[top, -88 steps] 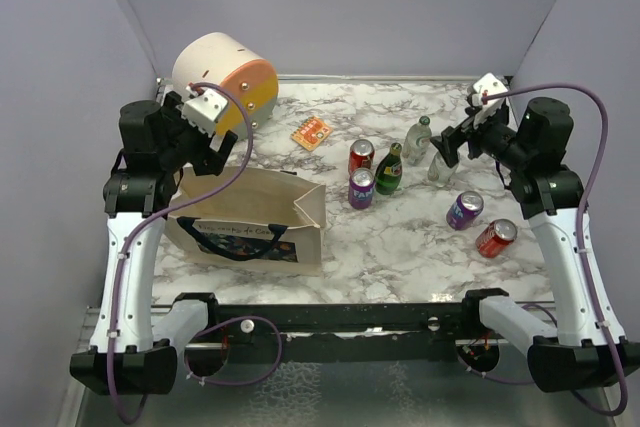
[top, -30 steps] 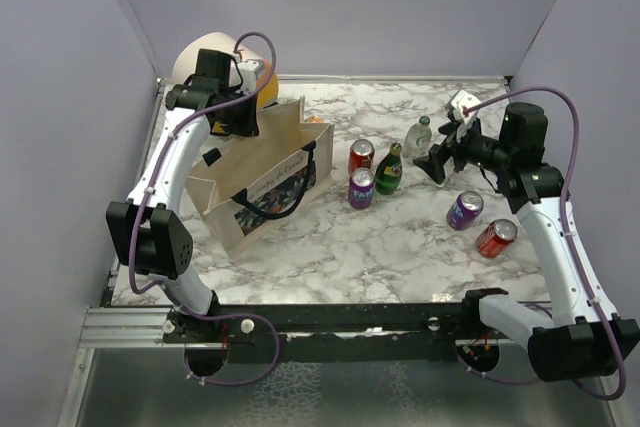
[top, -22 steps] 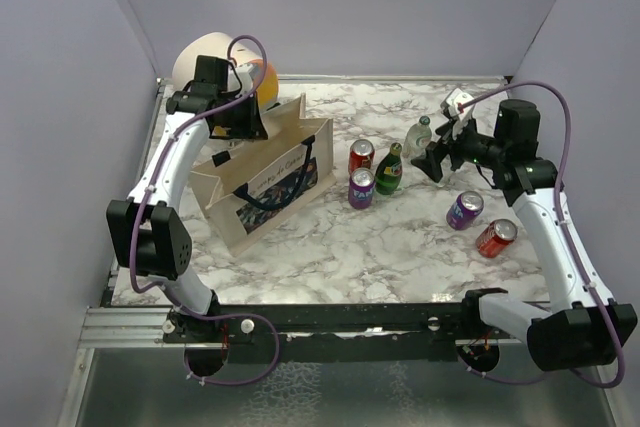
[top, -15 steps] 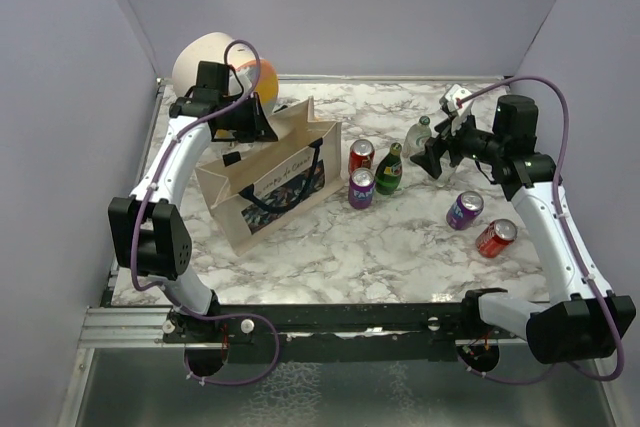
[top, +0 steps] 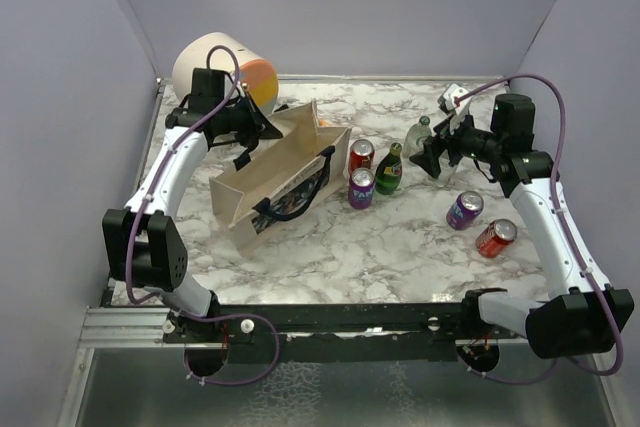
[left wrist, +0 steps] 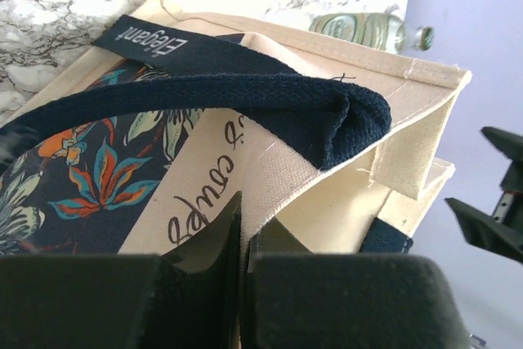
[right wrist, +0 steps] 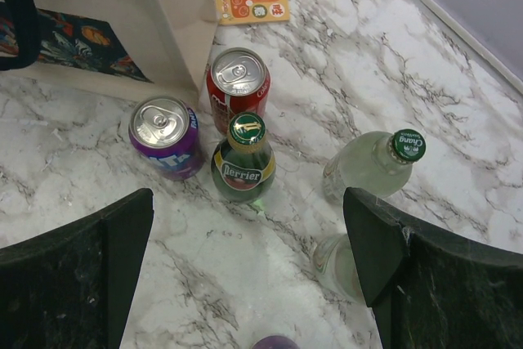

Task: Place the beverage into the canvas bag
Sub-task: Adjust the canvas bag at the center of the board.

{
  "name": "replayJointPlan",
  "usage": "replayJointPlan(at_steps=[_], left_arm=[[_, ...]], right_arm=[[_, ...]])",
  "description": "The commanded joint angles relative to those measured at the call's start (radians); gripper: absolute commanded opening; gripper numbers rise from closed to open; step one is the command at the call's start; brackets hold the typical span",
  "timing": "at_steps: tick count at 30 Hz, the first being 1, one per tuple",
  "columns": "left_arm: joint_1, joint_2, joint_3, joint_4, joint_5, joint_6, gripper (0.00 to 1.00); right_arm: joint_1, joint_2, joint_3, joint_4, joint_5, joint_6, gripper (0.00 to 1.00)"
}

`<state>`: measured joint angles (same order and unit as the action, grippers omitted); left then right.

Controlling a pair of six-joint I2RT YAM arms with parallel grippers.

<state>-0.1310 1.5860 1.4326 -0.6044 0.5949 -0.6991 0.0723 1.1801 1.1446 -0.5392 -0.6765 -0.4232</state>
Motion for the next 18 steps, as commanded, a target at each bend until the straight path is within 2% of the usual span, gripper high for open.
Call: replayJointPlan(at_steps=[1,5,9,14,18], left_arm=[[0.032,-0.08,0.009,0.087,-0.016,-0.129,0.0],[0.06,-0.077,-0.049,0.091,0.004,-0.175,0.0],[0.069,-0.111,-0.173,0.162,0.033,-0.256,0.0],[0.073,-0.153,-0.248,0.208,0.041,-0.298,0.0],[0.074,-0.169,-0.292,0.242,0.035,-0.306,0.05]], right_arm=[[0.004,0.003,0.026,0.002,-0.011,0.008,0.99],[0.004,0.002,0.021,0.012,-0.023,0.012,0.99],[0.004,0.003,0.019,0.018,-0.032,0.018,0.99],[0.004,-0.003,0.01,0.028,-0.039,0.021,0.99],[0.004,-0.005,0.005,0.035,-0.044,0.022,0.99]])
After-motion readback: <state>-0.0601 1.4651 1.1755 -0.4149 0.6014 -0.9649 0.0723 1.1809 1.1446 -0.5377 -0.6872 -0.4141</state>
